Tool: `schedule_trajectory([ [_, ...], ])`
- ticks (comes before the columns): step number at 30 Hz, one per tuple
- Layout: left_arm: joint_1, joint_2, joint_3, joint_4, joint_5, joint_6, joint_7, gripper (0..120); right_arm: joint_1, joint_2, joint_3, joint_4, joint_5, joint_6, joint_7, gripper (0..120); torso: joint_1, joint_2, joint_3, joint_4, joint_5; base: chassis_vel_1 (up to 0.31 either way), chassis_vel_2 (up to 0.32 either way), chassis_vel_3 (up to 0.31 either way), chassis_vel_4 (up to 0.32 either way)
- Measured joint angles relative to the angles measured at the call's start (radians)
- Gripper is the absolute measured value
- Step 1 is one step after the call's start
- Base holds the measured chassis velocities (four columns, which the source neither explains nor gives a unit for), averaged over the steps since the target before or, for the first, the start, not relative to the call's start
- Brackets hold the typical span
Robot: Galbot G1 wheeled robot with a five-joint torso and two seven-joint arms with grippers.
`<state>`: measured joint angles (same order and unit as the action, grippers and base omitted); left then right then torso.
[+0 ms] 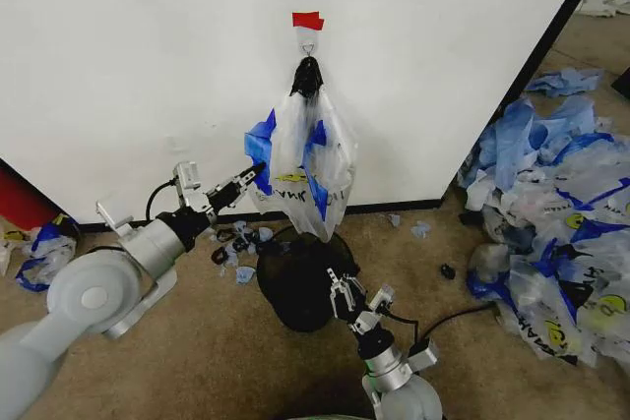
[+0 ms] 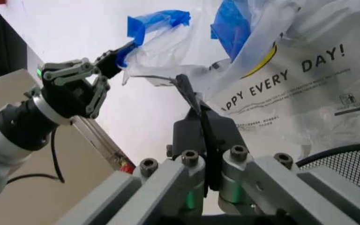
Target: Pick up the garbage bag from the wall and place it over the trash bin.
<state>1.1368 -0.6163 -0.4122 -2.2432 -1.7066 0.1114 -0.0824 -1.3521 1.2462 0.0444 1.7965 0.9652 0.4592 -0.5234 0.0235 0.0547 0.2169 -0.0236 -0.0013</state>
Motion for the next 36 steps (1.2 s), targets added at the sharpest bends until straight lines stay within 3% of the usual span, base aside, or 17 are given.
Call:
schedule_trajectory([
  [11, 0.066, -0.043, -0.035, -0.022, 0.036, -0.004, -0.001, 0, -0.008, 0.000, 0.005, 0.005, 0.000, 0.004, -0.003, 0, 0.000, 0.000, 0.000, 0.0000, 0.0001, 0.000, 0.000, 0.000, 0.000],
  [23, 0.060, -0.043, -0.028, -0.016, 0.041, -0.004, -0.003, 0, -0.022, 0.000, 0.005, 0.031, -0.011, 0.003, -0.032, 0, 0.000, 0.000, 0.000, -0.0001, 0.0001, 0.000, 0.000, 0.000, 0.000],
  [36, 0.048, -0.049, -0.007, 0.008, 0.050, -0.003, -0.004, 0, -0.074, -0.092, 0.065, 0.203, -0.031, -0.028, -0.051, 46, 0.000, 0.000, 0.000, -0.0001, 0.0002, 0.000, 0.000, 0.000, 0.000],
])
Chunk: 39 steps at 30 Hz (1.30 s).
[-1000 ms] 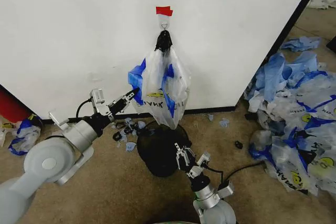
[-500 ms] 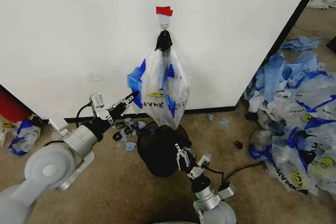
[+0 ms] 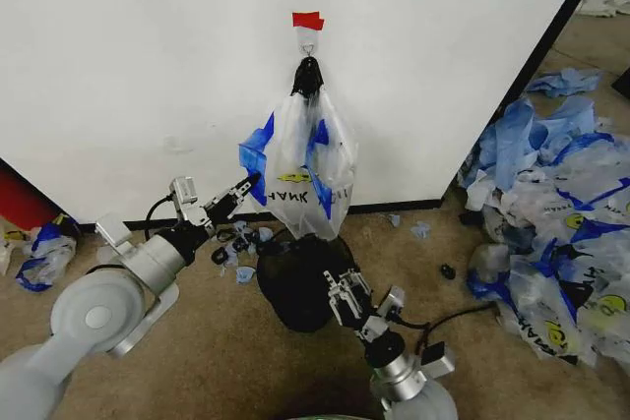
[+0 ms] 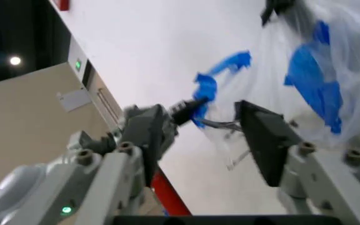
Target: Pick up the garbage bag from the wall and place it over the trash bin.
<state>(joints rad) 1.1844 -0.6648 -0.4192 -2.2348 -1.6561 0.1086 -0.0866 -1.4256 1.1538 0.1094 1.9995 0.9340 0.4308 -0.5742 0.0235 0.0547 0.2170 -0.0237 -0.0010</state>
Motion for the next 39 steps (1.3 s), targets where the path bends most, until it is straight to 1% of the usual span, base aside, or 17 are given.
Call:
schedule_trajectory([
  [3, -0.003, 0.000, 0.004, 0.003, 0.003, 0.000, 0.000, 0, -0.002, -0.040, 0.037, 0.058, 0.012, -0.024, 0.032, 58, 0.000, 0.000, 0.000, 0.0001, -0.0001, 0.000, 0.000, 0.000, 0.000],
  [5, -0.006, -0.003, 0.008, 0.003, 0.005, 0.000, -0.001, 0, 0.004, -0.070, 0.057, 0.097, 0.029, -0.045, 0.071, 68, 0.000, 0.000, 0.000, 0.0001, -0.0001, 0.000, 0.000, 0.000, 0.000],
  [6, -0.006, -0.003, 0.008, 0.003, 0.005, 0.000, -0.001, 0, 0.004, -0.070, 0.057, 0.097, 0.029, -0.045, 0.071, 68, 0.000, 0.000, 0.000, 0.0001, -0.0001, 0.000, 0.000, 0.000, 0.000],
  [9, -0.008, -0.008, 0.014, 0.003, 0.011, 0.001, -0.001, 0, 0.013, -0.100, 0.080, 0.133, 0.047, -0.059, 0.095, 79, 0.000, 0.000, 0.000, 0.0002, 0.0000, 0.000, 0.000, 0.000, 0.000],
  [10, -0.008, -0.009, 0.015, 0.003, 0.013, 0.001, -0.001, 0, 0.011, -0.109, 0.089, 0.146, 0.053, -0.065, 0.094, 86, 0.000, 0.000, 0.000, 0.0002, -0.0001, 0.000, 0.000, 0.000, 0.000],
  [11, -0.008, -0.009, 0.015, 0.003, 0.013, 0.001, -0.001, 0, 0.011, -0.109, 0.089, 0.146, 0.053, -0.065, 0.094, 86, 0.000, 0.000, 0.000, 0.0002, -0.0001, 0.000, 0.000, 0.000, 0.000],
  [13, -0.010, -0.011, 0.016, 0.004, 0.014, 0.001, -0.002, 0, 0.002, -0.119, 0.093, 0.158, 0.055, -0.069, 0.090, 94, 0.000, 0.000, 0.000, 0.0002, -0.0001, 0.000, 0.000, 0.000, 0.000],
  [14, -0.012, -0.011, 0.016, 0.005, 0.014, 0.001, -0.002, 0, -0.005, -0.121, 0.092, 0.160, 0.055, -0.069, 0.087, 94, 0.000, 0.000, 0.000, 0.0001, -0.0001, 0.000, 0.000, 0.000, 0.000],
  [17, -0.013, -0.010, 0.017, 0.005, 0.014, 0.001, -0.002, 0, -0.026, -0.122, 0.070, 0.161, 0.049, -0.068, 0.083, 87, 0.000, 0.000, 0.000, 0.0001, 0.0000, 0.000, 0.000, 0.000, 0.000],
  [22, -0.009, -0.007, 0.013, 0.000, 0.014, 0.001, -0.002, 0, -0.062, -0.123, 0.038, 0.140, 0.041, -0.056, 0.084, 82, 0.000, 0.000, 0.000, 0.0000, -0.0001, 0.000, 0.000, 0.000, 0.000],
  [25, -0.002, -0.007, 0.009, -0.004, 0.014, 0.001, -0.002, 0, -0.086, -0.124, 0.018, 0.128, 0.041, -0.054, 0.103, 81, 0.000, 0.000, 0.000, 0.0001, -0.0001, 0.000, 0.000, 0.000, 0.000],
  [29, 0.002, -0.006, 0.006, -0.009, 0.014, 0.000, -0.002, 0, -0.108, -0.130, 0.001, 0.109, 0.039, -0.054, 0.121, 81, 0.000, 0.000, 0.000, 0.0001, -0.0002, 0.000, 0.000, 0.000, 0.000],
  [31, 0.006, -0.009, 0.004, -0.013, 0.014, 0.000, -0.002, 0, -0.115, -0.131, -0.016, 0.088, 0.034, -0.054, 0.137, 84, 0.000, 0.000, 0.000, 0.0000, -0.0002, 0.000, 0.000, 0.000, 0.000],
  [33, 0.014, -0.012, 0.001, -0.018, 0.014, 0.000, -0.002, 0, -0.115, -0.128, -0.033, 0.068, 0.032, -0.057, 0.165, 86, 0.000, 0.000, 0.000, 0.0001, -0.0002, 0.000, 0.000, 0.000, 0.000],
  [39, 0.043, -0.014, -0.015, -0.030, 0.016, -0.001, 0.001, 0, -0.110, -0.117, -0.055, 0.013, 0.008, -0.061, 0.232, 88, 0.000, 0.000, 0.000, 0.0002, -0.0001, 0.000, 0.000, 0.000, 0.000],
])
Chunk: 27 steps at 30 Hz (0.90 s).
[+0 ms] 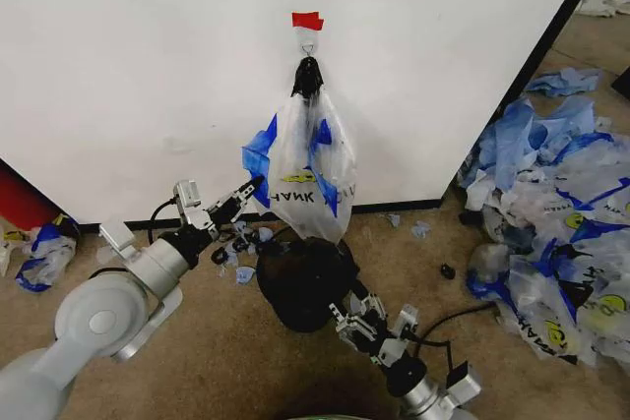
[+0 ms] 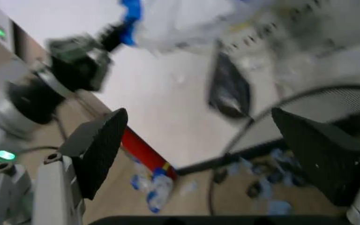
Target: Pick up the garbage bag from the wall and place it over the trash bin.
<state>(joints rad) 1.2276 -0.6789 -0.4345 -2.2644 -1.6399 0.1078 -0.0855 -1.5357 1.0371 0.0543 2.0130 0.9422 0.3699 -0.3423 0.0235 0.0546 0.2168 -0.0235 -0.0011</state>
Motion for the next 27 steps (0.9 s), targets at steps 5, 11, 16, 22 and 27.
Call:
schedule_trajectory([
  [5, 0.007, 0.001, -0.006, -0.001, 0.001, -0.001, 0.002, 0, -0.001, 0.004, -0.005, -0.040, -0.027, 0.007, 0.039, 88, 0.000, 0.000, 0.000, -0.0001, 0.0000, 0.000, 0.000, 0.000, 0.000],
  [11, 0.012, -0.003, -0.007, 0.002, 0.009, -0.001, 0.006, 0, 0.016, -0.001, 0.043, -0.033, -0.030, 0.025, 0.065, 88, 0.000, 0.000, 0.000, -0.0002, 0.0001, 0.000, 0.000, 0.000, 0.000],
  [16, 0.004, -0.001, -0.002, 0.006, 0.010, -0.002, 0.007, 0, 0.073, -0.079, 0.095, 0.108, 0.066, -0.032, 0.066, 84, 0.000, 0.000, 0.000, -0.0001, 0.0001, 0.000, 0.000, 0.000, 0.000],
  [22, -0.089, 0.004, 0.068, 0.040, 0.002, 0.001, 0.007, 0, 0.120, -0.228, 0.140, 0.223, 0.155, -0.101, 0.105, 83, 0.000, 0.000, 0.000, -0.0006, -0.0008, 0.000, 0.000, 0.000, 0.000],
  [27, -0.120, 0.001, 0.090, 0.057, -0.004, 0.006, 0.006, 0, 0.183, -0.309, 0.135, 0.228, 0.191, -0.127, 0.168, 83, 0.000, 0.000, 0.000, -0.0009, 0.0010, 0.000, 0.000, 0.000, 0.000],
])
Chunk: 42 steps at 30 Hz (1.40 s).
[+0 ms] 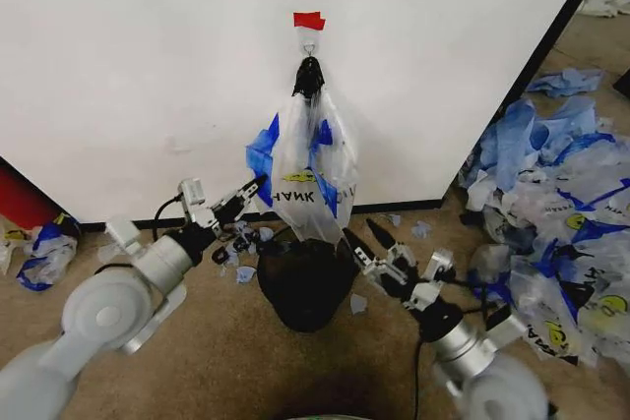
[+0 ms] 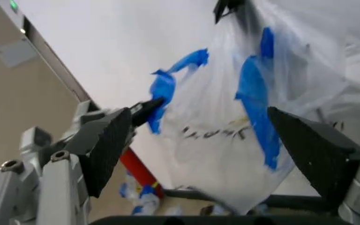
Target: Pick up the garbage bag from the wall and place it over the trash bin.
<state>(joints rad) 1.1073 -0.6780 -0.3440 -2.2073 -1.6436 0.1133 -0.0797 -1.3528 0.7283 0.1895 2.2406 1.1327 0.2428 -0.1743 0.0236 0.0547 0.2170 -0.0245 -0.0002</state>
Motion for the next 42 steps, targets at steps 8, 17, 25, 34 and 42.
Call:
schedule_trajectory([
  [8, -0.018, -0.005, 0.007, 0.015, 0.000, 0.006, -0.003, 0, 0.271, -0.074, -0.103, -0.024, 0.095, -0.080, 0.209, 83, 0.000, 0.000, 0.000, 0.0005, -0.0006, 0.000, 0.000, 0.000, 0.000],
  [17, -0.016, -0.004, -0.007, 0.014, 0.000, 0.006, -0.004, 0, 0.696, -0.055, -0.429, -0.109, 0.201, -0.175, 0.357, 84, 0.000, 0.000, 0.000, 0.0011, -0.0011, 0.000, 0.000, 0.000, 0.000],
  [25, 0.002, -0.019, -0.011, 0.020, 0.011, 0.006, -0.005, 0, 0.919, 0.025, -0.619, -0.190, 0.205, -0.273, 0.516, 72, 0.000, 0.000, 0.000, 0.0009, -0.0014, 0.000, 0.000, 0.000, 0.000],
  [34, 0.015, -0.022, -0.023, 0.021, 0.017, 0.004, -0.002, 0, 0.993, 0.080, -0.705, -0.228, 0.205, -0.303, 0.587, 67, 0.000, 0.000, 0.000, 0.0009, -0.0011, 0.000, 0.000, 0.000, 0.000],
  [42, 0.017, -0.029, -0.020, 0.027, 0.024, 0.002, 0.001, 0, 0.996, 0.080, -0.713, -0.235, 0.168, -0.332, 0.639, 68, 0.000, 0.000, 0.000, 0.0009, -0.0011, 0.000, 0.000, 0.000, 0.000],
])
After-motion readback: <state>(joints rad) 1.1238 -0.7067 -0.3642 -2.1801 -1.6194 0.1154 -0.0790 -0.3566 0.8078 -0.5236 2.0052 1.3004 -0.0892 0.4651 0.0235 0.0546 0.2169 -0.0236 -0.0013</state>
